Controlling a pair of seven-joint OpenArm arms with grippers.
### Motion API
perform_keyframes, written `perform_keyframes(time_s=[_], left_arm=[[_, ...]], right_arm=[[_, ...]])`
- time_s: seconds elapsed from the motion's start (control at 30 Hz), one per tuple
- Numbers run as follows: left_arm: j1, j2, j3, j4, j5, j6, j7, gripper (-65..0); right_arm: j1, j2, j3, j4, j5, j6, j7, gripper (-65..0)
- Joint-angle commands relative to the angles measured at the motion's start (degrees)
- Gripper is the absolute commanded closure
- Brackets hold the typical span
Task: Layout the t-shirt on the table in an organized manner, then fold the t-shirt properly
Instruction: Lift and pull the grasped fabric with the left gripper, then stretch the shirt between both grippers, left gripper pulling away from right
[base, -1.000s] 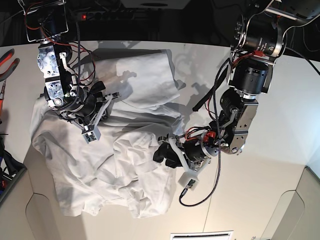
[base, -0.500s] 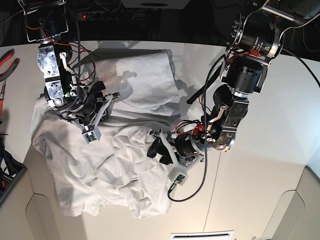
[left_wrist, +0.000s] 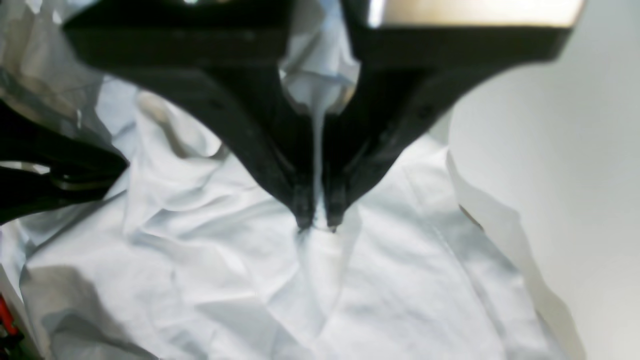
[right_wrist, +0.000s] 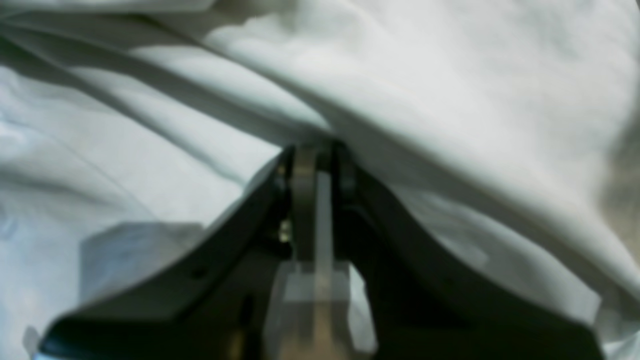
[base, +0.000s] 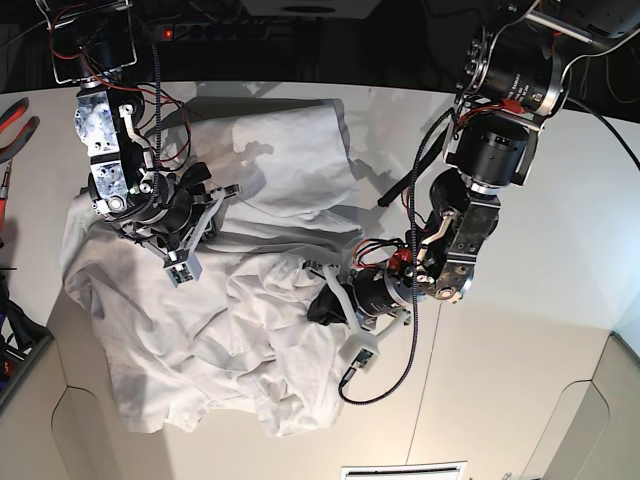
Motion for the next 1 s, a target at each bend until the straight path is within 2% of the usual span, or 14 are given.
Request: perform_keyframes(time_s=[0.0,0.17,0.43,0.53,0.67,0.97], left_arm=[[-1.9,-0.26,-0.17,2.21,-0.98,-0.87,-1.01,0.0],[-1.88,-3.45,-0.17,9.2,-1.84,-0.87,2.38,0.0],[-1.88,-11.13,-0.2,17.38,-1.97,-0.74,6.43,0.0],[-1.88,-14.01,-0.92,17.94,-1.62,1.33,6.45,0.0],[-1.88,-16.98,-5.01,17.94,-0.09,3.06,6.45,0.0],[-1.73,-20.81,-19.34,17.94,-1.66,3.02,7.32,0.0]], right_arm=[[0.28,0.13,0.15,0.09,-0.61,-0.17,-1.57,-6.4],[0.28,0.15,0.15,0.07,-0.61,-0.17,-1.73,-6.4],[0.26,0.13,0.15,0.07,-0.63,-0.2,-1.77,-6.4],[0.26,0.15,0.15,0.07,-0.63,-0.2,-1.79,-6.4],[0.26,0.15,0.15,0.07,-0.63,-0.2,-1.97,-6.4],[0.26,0.15,0.15,0.07,-2.1,-0.2,-1.97,-6.4]])
